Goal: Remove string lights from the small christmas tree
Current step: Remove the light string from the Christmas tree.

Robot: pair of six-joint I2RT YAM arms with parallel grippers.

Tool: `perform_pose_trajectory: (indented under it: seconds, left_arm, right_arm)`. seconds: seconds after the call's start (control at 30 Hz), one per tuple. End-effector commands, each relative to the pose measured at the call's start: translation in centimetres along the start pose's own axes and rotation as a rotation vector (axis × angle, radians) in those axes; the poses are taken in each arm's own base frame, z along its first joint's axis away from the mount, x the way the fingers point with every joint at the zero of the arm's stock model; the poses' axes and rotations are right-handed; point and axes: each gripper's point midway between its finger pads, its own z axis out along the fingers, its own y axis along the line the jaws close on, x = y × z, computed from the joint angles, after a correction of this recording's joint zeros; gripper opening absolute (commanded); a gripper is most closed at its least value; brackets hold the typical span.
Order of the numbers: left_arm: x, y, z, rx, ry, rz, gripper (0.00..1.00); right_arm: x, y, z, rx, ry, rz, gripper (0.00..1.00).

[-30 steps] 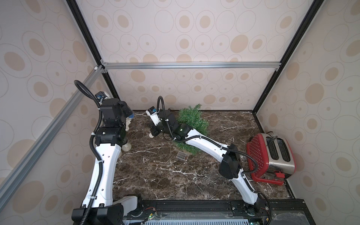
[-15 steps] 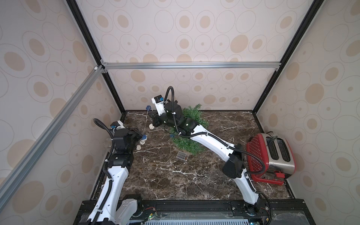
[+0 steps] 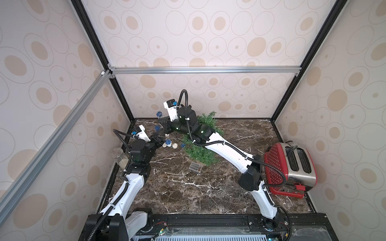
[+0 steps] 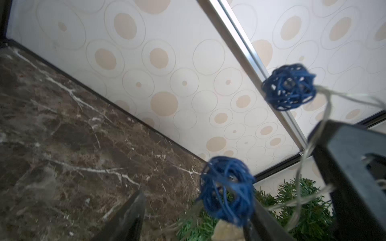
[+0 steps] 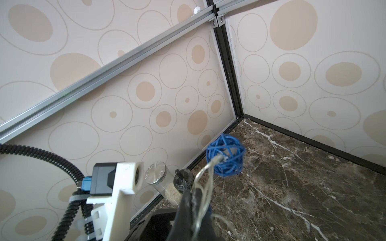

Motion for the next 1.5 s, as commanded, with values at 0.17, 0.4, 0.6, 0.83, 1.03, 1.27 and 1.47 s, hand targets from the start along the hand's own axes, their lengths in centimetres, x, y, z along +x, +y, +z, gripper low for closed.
perform_pose_trajectory:
  seconds: [0.17, 0.4, 0.6, 0.83, 1.03, 1.27, 1.47]
  left_arm:
    - [-0.2, -1.5, -1.6, 0.084, -0.052, 0.001, 0.79]
    - [-0.5, -3.3, -0.8, 0.153, -0.034, 0.027, 0.82]
    - [-1.1, -3.4, 0.2, 0.149, -0.049, 0.022, 0.83]
    - [-1.7, -4.1, 0.5, 0.165, -0.06, 0.016, 0.59]
    - [-2.2, -4.4, 0.4, 0.164, -0.075, 0.015, 0.3]
    - [-3.6, -5.5, 0.1, 0.171, -0.105, 0.003, 0.0]
    - [-3.0, -4.1, -0.4, 0.033, -0.031, 0.027, 0.29]
  right_arm:
    - [-0.7, 0.6, -0.6, -0.017, -0.006, 0.011, 0.0]
    - [-0.3, 1.4, -0.4, -0.064, 0.007, 0.015, 0.0]
    - [-0.2, 2.4, -0.5, -0.127, 0.014, 0.018, 0.0]
    - [-0.5, 2.6, -0.9, -0.14, 0.009, 0.015, 0.0]
    - [-0.6, 2.9, -1.1, -0.153, 0.011, 0.02, 0.0]
    - [-1.0, 2.8, -1.6, -0.144, 0.009, 0.018, 0.0]
    - [-1.9, 2.0, -2.3, -0.103, -0.015, 0.01, 0.0]
